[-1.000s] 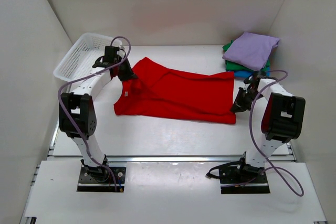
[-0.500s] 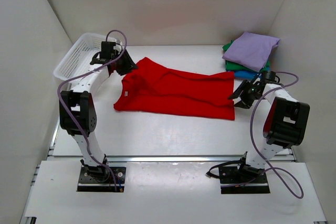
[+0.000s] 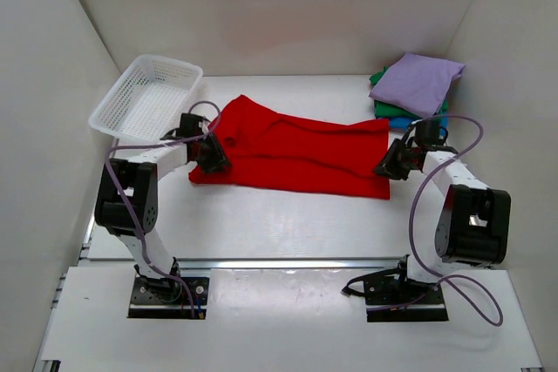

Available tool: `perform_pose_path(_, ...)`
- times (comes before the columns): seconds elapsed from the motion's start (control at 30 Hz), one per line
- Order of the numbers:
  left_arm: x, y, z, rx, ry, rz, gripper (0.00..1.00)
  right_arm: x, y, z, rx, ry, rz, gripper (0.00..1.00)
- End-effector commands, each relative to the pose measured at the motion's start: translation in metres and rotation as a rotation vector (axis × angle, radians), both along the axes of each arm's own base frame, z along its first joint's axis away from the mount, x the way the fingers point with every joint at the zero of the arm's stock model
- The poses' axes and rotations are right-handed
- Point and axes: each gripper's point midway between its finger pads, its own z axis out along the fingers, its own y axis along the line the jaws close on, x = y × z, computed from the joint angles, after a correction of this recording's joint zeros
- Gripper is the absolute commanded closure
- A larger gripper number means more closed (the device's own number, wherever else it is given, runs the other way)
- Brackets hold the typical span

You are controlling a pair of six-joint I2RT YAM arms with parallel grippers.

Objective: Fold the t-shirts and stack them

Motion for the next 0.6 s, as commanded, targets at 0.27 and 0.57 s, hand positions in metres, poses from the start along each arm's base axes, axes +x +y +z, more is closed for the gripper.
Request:
perform_pose_path(0.27, -0.046, -0.006, -0.05, 0.123, 0.119, -0.042, 0.64, -0.006, 0.038, -0.049, -0.038, 0.065, 0.124, 0.85)
perform_pose_path(0.57, -0.126, 0.007, -0.052, 0.134, 0.184, -0.059, 0.7, -0.058, 0.028, -0.059, -0.089, 0.196, 0.124, 0.84)
